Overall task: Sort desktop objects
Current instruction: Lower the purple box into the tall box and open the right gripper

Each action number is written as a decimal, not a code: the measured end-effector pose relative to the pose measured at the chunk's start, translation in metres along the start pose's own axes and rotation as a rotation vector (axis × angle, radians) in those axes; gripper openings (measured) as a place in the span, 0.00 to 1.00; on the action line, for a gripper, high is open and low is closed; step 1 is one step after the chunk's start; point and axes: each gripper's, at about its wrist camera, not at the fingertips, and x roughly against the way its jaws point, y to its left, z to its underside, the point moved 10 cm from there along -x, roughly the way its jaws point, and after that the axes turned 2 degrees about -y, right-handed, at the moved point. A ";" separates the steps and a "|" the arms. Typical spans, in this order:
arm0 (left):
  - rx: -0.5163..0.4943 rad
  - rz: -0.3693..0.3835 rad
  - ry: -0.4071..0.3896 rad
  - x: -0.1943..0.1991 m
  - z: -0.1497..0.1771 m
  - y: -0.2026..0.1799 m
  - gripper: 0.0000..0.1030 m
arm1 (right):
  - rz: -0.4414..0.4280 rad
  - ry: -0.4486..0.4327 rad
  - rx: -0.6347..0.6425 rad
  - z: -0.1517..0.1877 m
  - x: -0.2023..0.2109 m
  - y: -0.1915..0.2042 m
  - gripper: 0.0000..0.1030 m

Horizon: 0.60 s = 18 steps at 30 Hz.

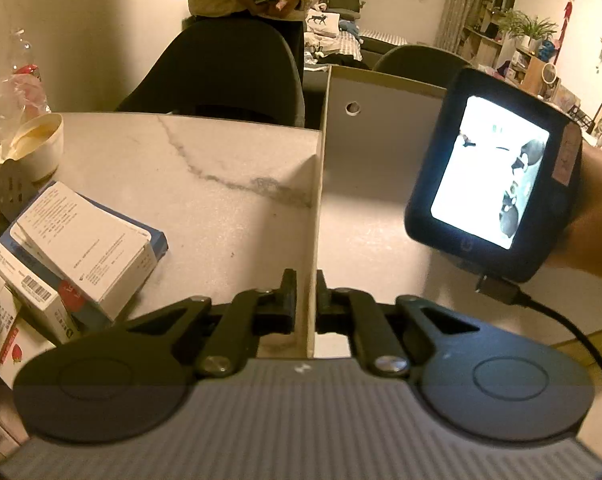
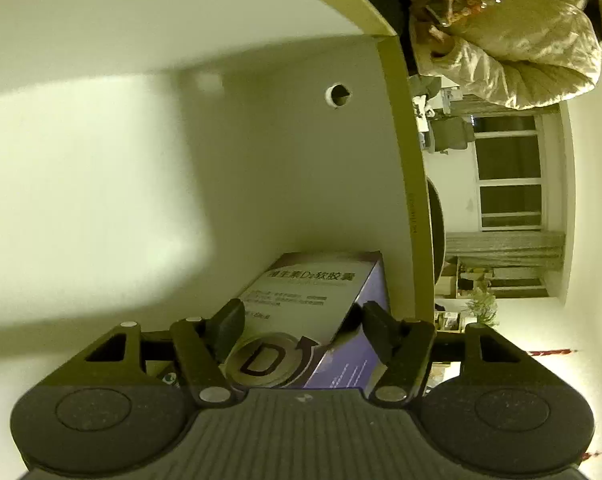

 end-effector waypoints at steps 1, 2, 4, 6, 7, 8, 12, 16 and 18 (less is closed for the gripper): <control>-0.001 0.000 0.000 0.000 0.000 0.000 0.06 | 0.003 0.010 0.014 0.002 -0.002 0.001 0.66; -0.003 0.000 -0.001 -0.001 0.000 0.000 0.05 | 0.006 0.021 0.026 0.004 -0.004 0.000 0.66; -0.005 -0.001 -0.001 0.000 0.001 0.000 0.05 | 0.011 0.032 0.026 0.009 -0.010 -0.003 0.66; -0.006 -0.001 -0.002 0.000 0.002 0.000 0.05 | 0.008 0.049 -0.008 0.008 -0.017 -0.009 0.66; -0.005 0.000 -0.002 -0.001 0.002 0.000 0.05 | 0.009 0.060 -0.022 0.009 -0.019 -0.011 0.66; -0.005 0.001 -0.002 -0.001 0.002 0.000 0.05 | 0.013 0.065 -0.029 0.010 -0.020 -0.014 0.66; -0.006 0.001 -0.002 -0.001 0.003 0.000 0.05 | 0.012 0.075 -0.050 0.008 -0.025 -0.016 0.67; -0.004 0.004 0.002 0.000 0.004 0.000 0.04 | 0.005 0.075 -0.066 0.006 -0.025 -0.018 0.68; 0.001 0.008 0.005 0.001 0.004 0.000 0.04 | -0.005 0.071 -0.084 0.006 -0.023 -0.020 0.68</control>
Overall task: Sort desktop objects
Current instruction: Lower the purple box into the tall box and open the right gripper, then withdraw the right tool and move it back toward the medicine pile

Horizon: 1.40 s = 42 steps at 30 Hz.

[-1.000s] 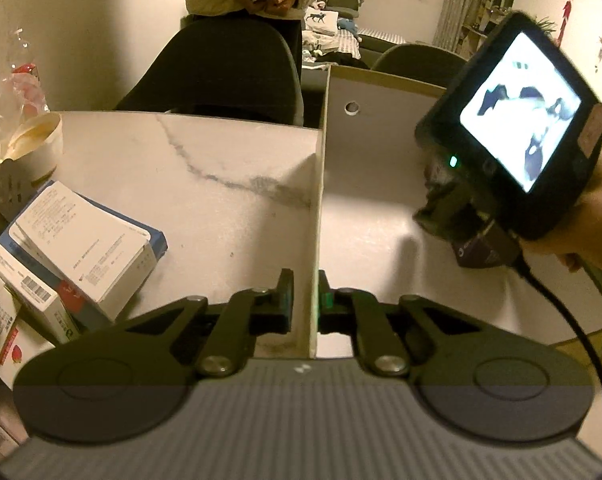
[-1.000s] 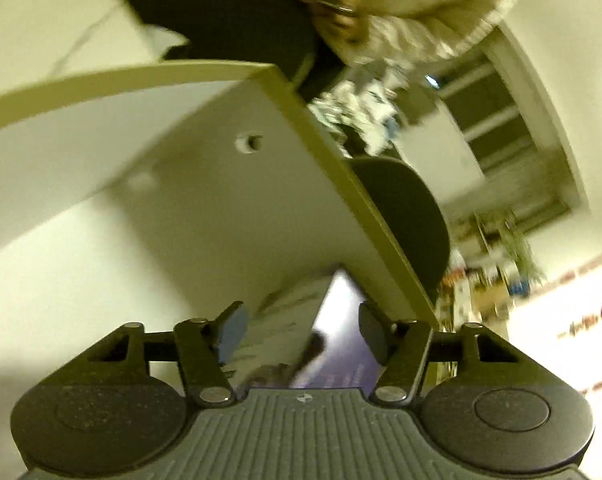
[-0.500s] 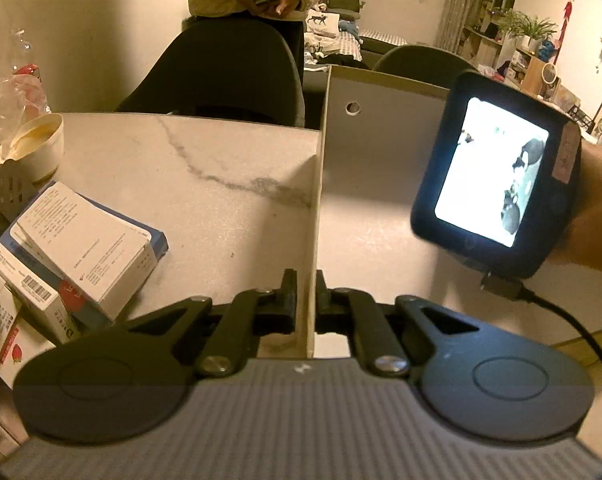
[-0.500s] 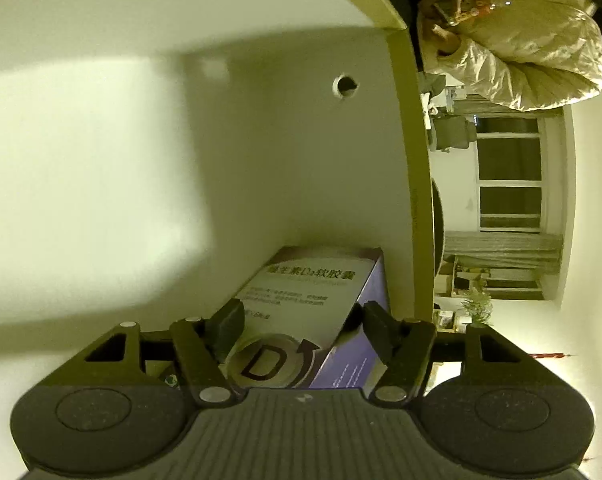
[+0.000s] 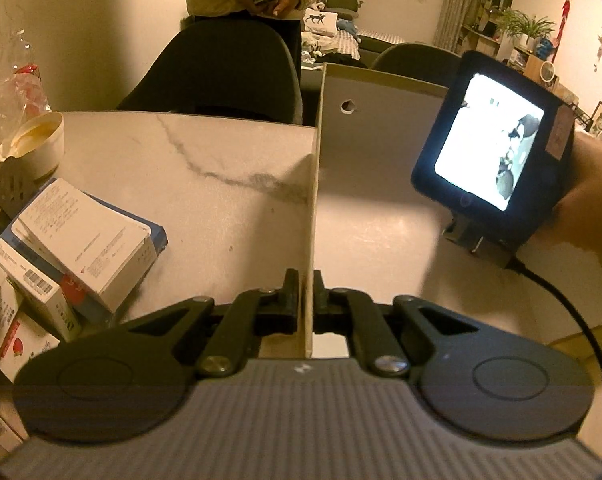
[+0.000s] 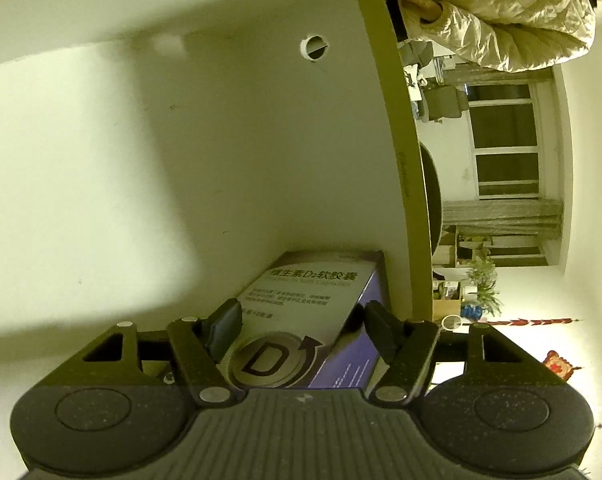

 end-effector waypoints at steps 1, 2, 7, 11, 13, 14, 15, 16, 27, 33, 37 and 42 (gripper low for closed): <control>0.003 0.002 0.002 0.000 0.000 0.000 0.04 | -0.006 -0.003 -0.012 0.001 0.002 0.000 0.68; 0.007 0.004 0.005 0.000 -0.001 0.001 0.04 | -0.013 -0.006 -0.024 0.002 0.004 0.000 0.68; -0.005 -0.006 0.008 0.000 -0.003 0.000 0.21 | -0.022 -0.031 -0.073 0.002 0.010 -0.008 0.68; 0.001 -0.012 -0.002 0.004 -0.003 0.002 0.49 | -0.063 -0.076 -0.151 0.000 0.022 -0.018 0.69; 0.005 -0.012 -0.005 0.007 -0.003 0.003 0.62 | -0.087 -0.102 -0.190 0.002 0.035 -0.018 0.70; 0.008 -0.012 -0.007 0.009 -0.002 0.003 0.71 | -0.100 -0.116 -0.209 0.001 0.039 -0.020 0.72; 0.010 -0.015 -0.010 0.011 -0.002 0.005 0.74 | -0.114 -0.130 -0.228 0.000 0.044 -0.022 0.73; 0.013 -0.017 -0.016 0.014 -0.001 0.006 0.80 | -0.126 -0.144 -0.245 -0.001 0.048 -0.024 0.74; 0.100 -0.041 -0.073 0.055 0.007 0.036 1.00 | -0.245 -0.305 -0.428 0.001 0.097 -0.047 0.84; 0.096 -0.105 -0.083 0.077 0.020 0.054 1.00 | -0.312 -0.398 -0.563 0.008 0.125 -0.064 0.92; 0.122 -0.139 -0.077 0.085 0.028 0.072 1.00 | -0.356 -0.465 -0.631 0.012 0.147 -0.072 0.94; 0.154 -0.176 -0.108 0.104 0.028 0.092 1.00 | -0.408 -0.536 -0.673 0.013 0.175 -0.071 0.95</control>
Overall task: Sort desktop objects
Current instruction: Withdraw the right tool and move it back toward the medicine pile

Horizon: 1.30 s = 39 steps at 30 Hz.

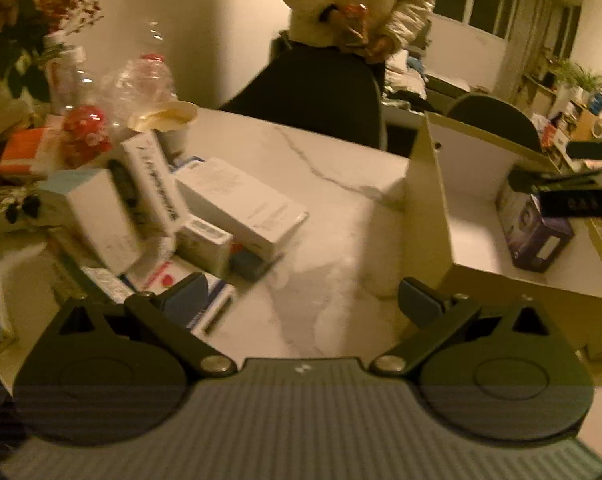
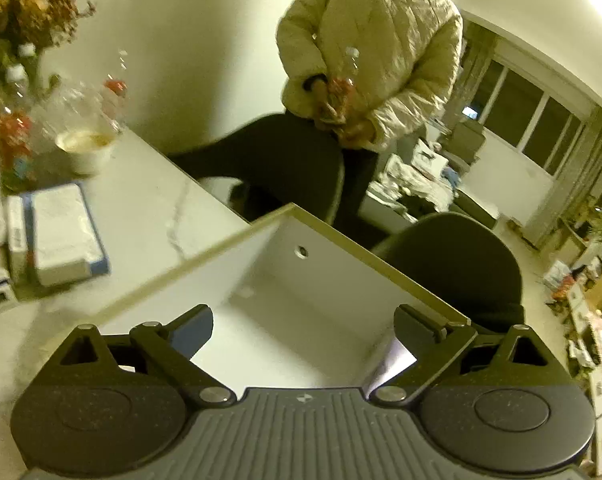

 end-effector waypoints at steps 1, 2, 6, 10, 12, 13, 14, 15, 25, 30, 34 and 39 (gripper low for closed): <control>0.009 -0.010 -0.008 0.003 -0.002 0.006 1.00 | -0.010 -0.010 -0.002 -0.002 0.004 0.004 0.96; 0.020 -0.021 -0.015 0.005 -0.003 0.013 1.00 | -0.021 -0.021 -0.005 -0.003 0.008 0.008 0.96; 0.066 -0.072 -0.034 0.013 -0.006 0.041 1.00 | -0.070 -0.073 -0.019 -0.010 0.026 0.026 0.97; 0.114 -0.133 -0.038 0.014 -0.007 0.070 1.00 | -0.137 -0.127 -0.044 -0.019 0.041 0.044 0.98; 0.133 -0.160 -0.041 0.015 -0.008 0.083 1.00 | -0.163 -0.147 -0.053 -0.022 0.048 0.053 0.98; 0.140 -0.168 -0.042 0.015 -0.008 0.087 1.00 | -0.175 -0.156 -0.057 -0.024 0.050 0.058 0.98; 0.148 -0.174 -0.044 0.016 -0.009 0.091 1.00 | -0.187 -0.163 -0.061 -0.025 0.053 0.062 0.98; 0.154 -0.180 -0.046 0.016 -0.010 0.095 1.00 | -0.200 -0.168 -0.064 -0.026 0.055 0.067 0.98; 0.232 -0.229 -0.047 0.016 -0.012 0.135 1.00 | -0.331 -0.179 -0.092 -0.026 0.067 0.108 0.98; 0.257 -0.251 -0.032 0.014 -0.005 0.149 1.00 | -0.427 -0.180 -0.086 -0.026 0.072 0.136 0.98; 0.273 -0.268 -0.036 0.014 -0.006 0.161 1.00 | -0.488 -0.171 -0.069 -0.027 0.071 0.159 0.95; 0.301 -0.280 -0.039 0.018 -0.003 0.176 1.00 | -0.595 -0.172 -0.065 -0.030 0.071 0.186 0.89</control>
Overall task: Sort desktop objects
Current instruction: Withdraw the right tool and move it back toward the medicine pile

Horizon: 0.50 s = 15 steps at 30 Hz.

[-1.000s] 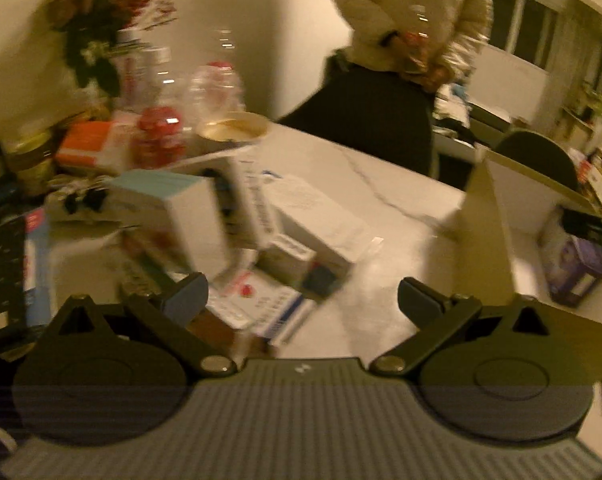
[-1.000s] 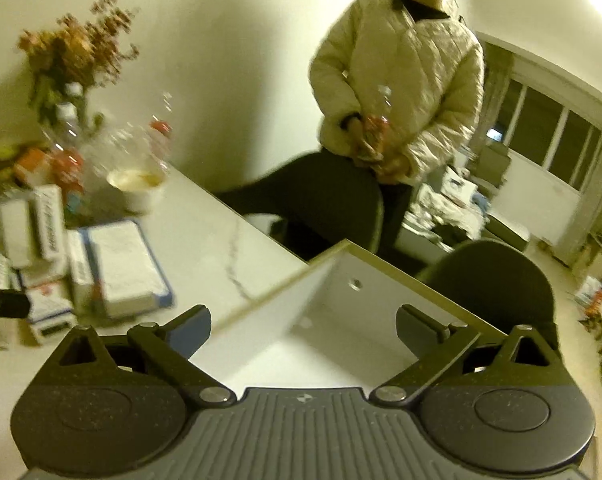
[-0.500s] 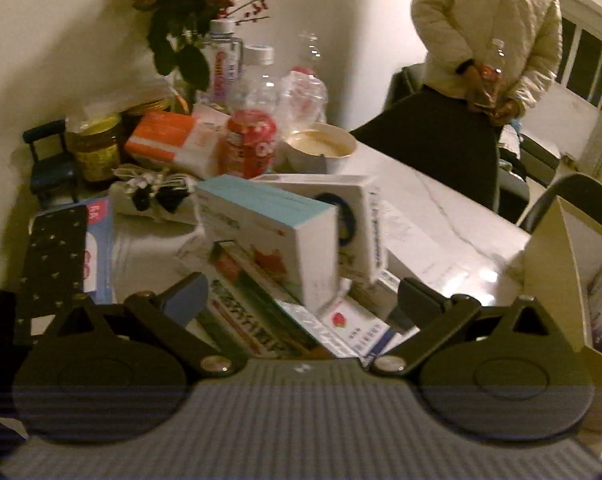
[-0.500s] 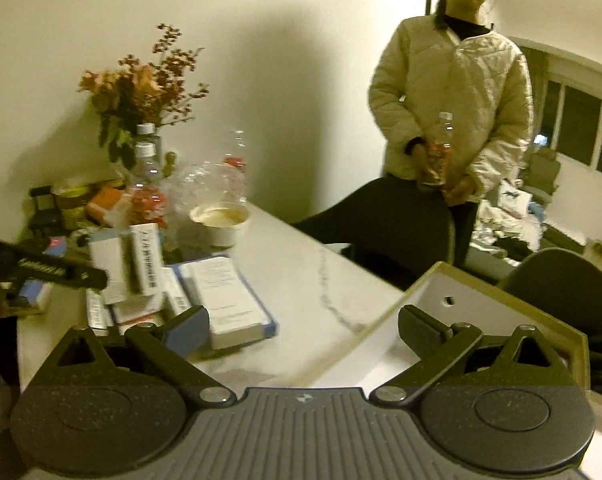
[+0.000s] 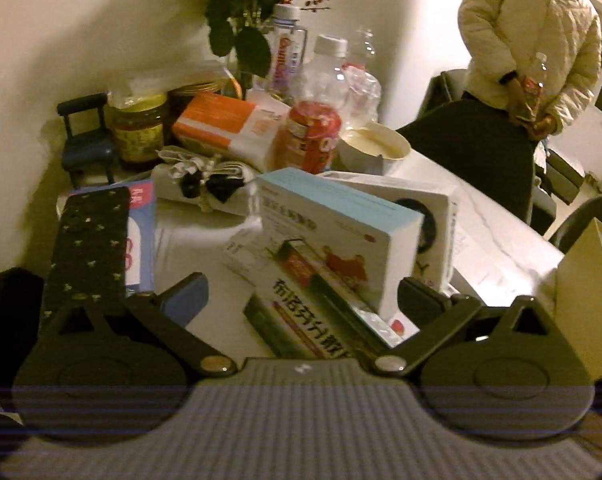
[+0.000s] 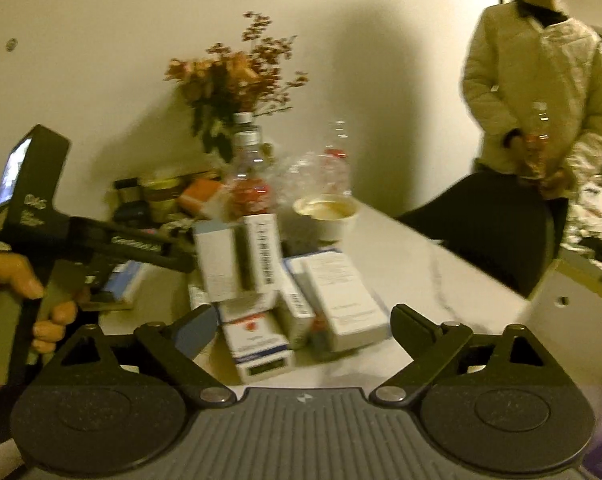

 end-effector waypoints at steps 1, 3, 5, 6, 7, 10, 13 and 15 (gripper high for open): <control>0.007 0.000 0.004 0.000 0.001 0.003 1.00 | -0.024 0.003 -0.009 0.000 -0.004 0.004 0.87; 0.021 0.000 0.012 -0.001 0.003 0.009 1.00 | -0.064 0.021 -0.021 0.003 -0.012 0.011 0.85; 0.032 -0.002 0.016 -0.001 0.005 0.014 1.00 | -0.103 0.040 -0.034 0.006 -0.021 0.018 0.80; 0.035 -0.004 0.017 -0.001 0.005 0.017 1.00 | -0.123 0.049 -0.040 0.007 -0.025 0.022 0.80; 0.038 -0.007 0.018 -0.001 0.006 0.019 1.00 | -0.142 0.059 -0.044 0.008 -0.031 0.026 0.78; 0.046 -0.013 0.027 -0.002 0.010 0.025 0.99 | -0.183 0.092 -0.056 0.012 -0.048 0.036 0.74; 0.053 -0.016 0.034 -0.002 0.013 0.030 0.99 | -0.215 0.133 -0.067 0.018 -0.067 0.044 0.66; 0.058 -0.018 0.039 -0.002 0.015 0.033 0.99 | -0.235 0.163 -0.080 0.022 -0.079 0.048 0.61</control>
